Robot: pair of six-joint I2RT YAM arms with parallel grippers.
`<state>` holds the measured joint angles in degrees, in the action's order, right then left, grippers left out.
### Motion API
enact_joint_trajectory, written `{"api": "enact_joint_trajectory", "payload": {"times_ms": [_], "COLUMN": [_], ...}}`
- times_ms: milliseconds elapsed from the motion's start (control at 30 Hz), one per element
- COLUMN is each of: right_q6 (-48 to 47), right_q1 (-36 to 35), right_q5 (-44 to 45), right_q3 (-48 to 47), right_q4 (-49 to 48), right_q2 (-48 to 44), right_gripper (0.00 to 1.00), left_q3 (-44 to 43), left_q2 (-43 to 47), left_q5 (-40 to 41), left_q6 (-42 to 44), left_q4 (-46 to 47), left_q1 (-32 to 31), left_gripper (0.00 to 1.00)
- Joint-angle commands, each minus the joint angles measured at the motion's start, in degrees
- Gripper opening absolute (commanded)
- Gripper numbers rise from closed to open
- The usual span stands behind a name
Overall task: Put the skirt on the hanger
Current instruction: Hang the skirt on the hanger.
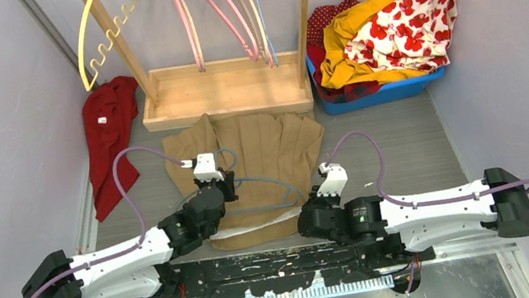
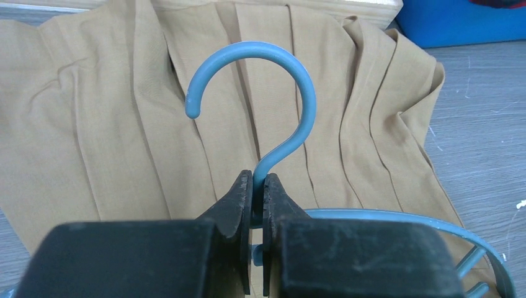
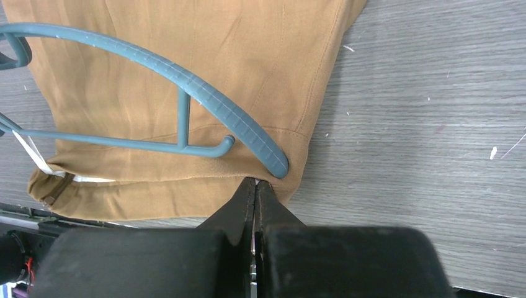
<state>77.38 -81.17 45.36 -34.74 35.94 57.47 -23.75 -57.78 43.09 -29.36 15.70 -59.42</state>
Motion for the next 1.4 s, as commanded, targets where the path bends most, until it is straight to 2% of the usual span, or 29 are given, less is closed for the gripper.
{"api": "enact_joint_trajectory", "payload": {"times_ms": [0,433,1000,1367], "right_q6": [-1.91,-5.84,-0.21,-0.78], "right_q1": [1.29,6.26,6.24,8.26], "right_q5": [3.58,0.74,-5.11,-6.99], "right_q3": [-3.31,-2.61,7.71,8.33], "right_q4": [0.85,-3.71,-9.82,-8.77], "right_q2": [-1.71,-2.48,-8.45,-13.18], "right_gripper": [0.01,0.01,0.01,0.01], "left_q3": [-0.98,1.4,0.96,6.33], "left_q2": [2.99,9.54,12.1,18.64], "left_q5": [2.49,1.15,2.0,-4.78], "left_q6": [1.83,3.25,3.38,6.14], "left_q4": [4.17,4.41,4.91,11.0], "left_q1": [-0.58,-0.79,-0.84,-0.87], "left_gripper": [0.0,0.0,0.0,0.0]}}
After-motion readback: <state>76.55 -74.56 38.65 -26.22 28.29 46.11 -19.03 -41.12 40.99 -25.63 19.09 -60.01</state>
